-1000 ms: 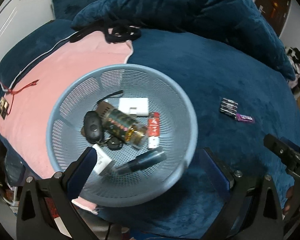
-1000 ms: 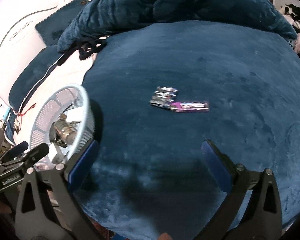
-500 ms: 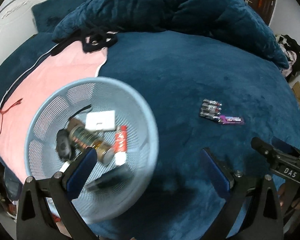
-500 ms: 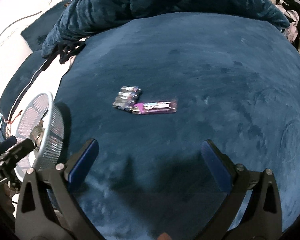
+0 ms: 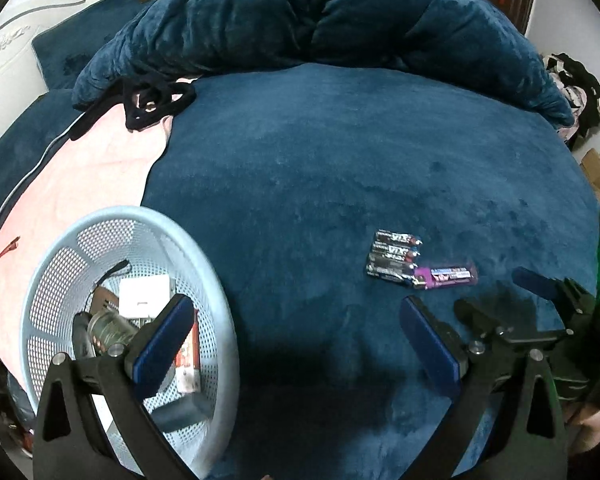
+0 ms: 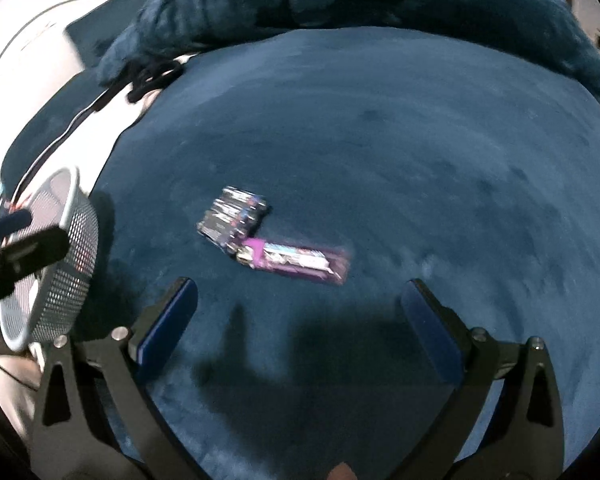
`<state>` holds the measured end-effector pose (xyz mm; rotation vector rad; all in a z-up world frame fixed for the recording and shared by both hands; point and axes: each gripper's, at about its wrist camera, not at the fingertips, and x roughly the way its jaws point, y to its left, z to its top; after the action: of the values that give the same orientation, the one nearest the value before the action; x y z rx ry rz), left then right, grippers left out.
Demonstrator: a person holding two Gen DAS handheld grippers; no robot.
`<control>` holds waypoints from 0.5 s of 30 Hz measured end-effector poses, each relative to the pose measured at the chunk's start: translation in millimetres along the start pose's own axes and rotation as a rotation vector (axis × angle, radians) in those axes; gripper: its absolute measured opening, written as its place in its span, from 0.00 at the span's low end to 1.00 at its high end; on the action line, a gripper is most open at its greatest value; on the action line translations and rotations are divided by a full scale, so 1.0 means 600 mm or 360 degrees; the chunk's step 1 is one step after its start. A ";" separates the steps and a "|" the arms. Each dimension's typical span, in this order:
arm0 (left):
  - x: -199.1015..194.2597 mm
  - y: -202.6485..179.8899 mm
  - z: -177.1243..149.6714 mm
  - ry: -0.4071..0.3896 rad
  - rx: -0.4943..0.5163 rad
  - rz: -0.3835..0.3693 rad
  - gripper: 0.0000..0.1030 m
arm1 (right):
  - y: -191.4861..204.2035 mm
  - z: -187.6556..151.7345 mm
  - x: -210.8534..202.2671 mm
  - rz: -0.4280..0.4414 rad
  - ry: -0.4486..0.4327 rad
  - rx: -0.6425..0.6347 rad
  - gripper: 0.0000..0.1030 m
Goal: Organize rigid objects
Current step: 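Grasp the purple lighter with the right tool while the left tool approaches the batteries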
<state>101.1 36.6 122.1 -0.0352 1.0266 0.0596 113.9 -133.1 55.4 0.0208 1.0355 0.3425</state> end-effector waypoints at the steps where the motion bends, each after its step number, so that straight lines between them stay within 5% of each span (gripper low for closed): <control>1: 0.004 0.000 0.003 -0.0001 0.0001 0.0006 1.00 | 0.001 0.004 0.008 0.0027 0.0001 -0.0028 0.99; 15: 0.051 -0.012 0.029 0.0024 -0.0014 0.0005 1.00 | 0.007 0.024 0.073 0.0208 0.0040 -0.0213 0.98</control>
<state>132.4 31.4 105.0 -0.0419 1.0415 0.0670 145.1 -114.1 26.7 -0.0366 1.0363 0.5316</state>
